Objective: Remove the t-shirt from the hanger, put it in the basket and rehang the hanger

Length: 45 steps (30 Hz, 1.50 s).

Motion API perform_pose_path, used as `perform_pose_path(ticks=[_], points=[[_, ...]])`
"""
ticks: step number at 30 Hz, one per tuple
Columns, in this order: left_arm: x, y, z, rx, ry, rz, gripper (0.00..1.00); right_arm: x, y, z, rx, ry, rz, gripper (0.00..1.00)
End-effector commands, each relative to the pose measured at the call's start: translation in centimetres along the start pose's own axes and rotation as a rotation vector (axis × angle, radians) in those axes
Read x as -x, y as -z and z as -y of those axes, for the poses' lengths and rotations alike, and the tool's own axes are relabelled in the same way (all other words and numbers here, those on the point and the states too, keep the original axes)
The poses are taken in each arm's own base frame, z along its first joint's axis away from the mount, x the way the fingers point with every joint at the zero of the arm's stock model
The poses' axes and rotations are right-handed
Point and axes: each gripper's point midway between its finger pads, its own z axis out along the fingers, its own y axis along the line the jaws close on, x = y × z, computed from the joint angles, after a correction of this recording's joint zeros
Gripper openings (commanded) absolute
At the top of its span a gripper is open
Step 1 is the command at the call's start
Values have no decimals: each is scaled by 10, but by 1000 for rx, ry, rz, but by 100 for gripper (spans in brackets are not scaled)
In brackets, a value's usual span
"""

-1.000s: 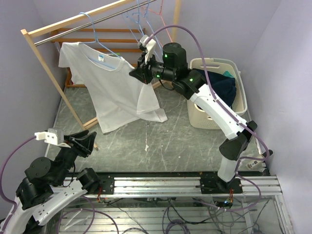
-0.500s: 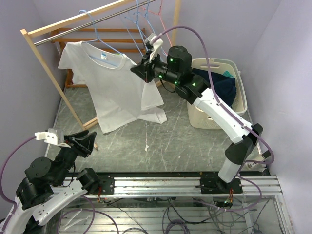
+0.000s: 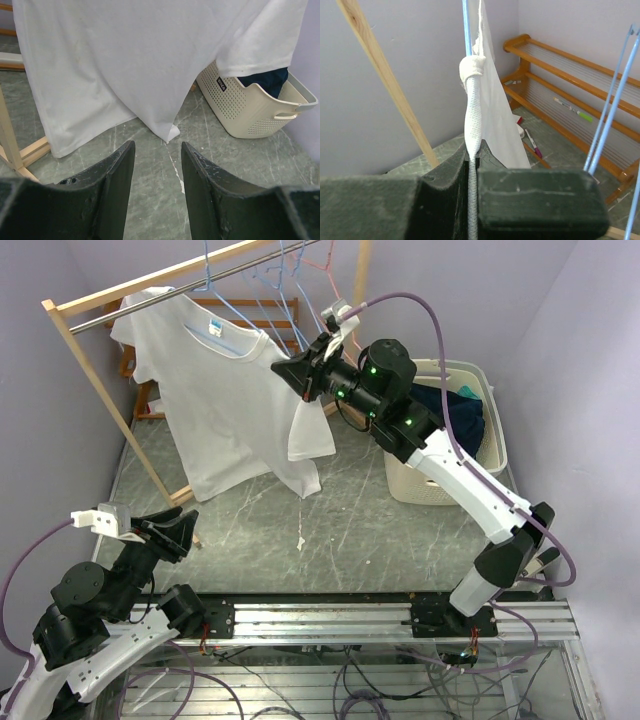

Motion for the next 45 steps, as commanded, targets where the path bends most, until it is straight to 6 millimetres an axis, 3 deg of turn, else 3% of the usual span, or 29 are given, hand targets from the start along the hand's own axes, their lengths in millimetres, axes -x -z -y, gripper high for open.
perform_pose_path(ticks=[1,5,9,14,18,21,24,28,32,37,45], points=[[3,0,-2,12,13,12,54,50,19,-13,13,25,122,0],[6,1,3,-20,2,17,61,30,42,-17,14,30,23,0],[14,6,20,-132,-59,42,69,20,82,-36,74,43,-38,0],[55,15,48,-278,-111,148,74,-2,129,-59,147,14,-143,0],[100,19,85,-413,-182,206,83,-35,163,-82,258,-29,-257,0],[115,13,123,-544,-269,146,84,-64,187,-96,330,-83,-331,0],[126,4,155,-646,-334,82,84,-81,208,-107,374,-114,-360,0],[117,-9,180,-732,-390,-6,83,-83,229,-118,415,-125,-335,0],[90,-16,191,-797,-411,-118,80,-73,243,-123,420,-123,-301,0],[70,-14,198,-857,-390,-169,79,-64,248,-122,395,-107,-280,0],[63,-15,203,-890,-382,-172,78,-68,250,-128,437,-118,-290,0]])
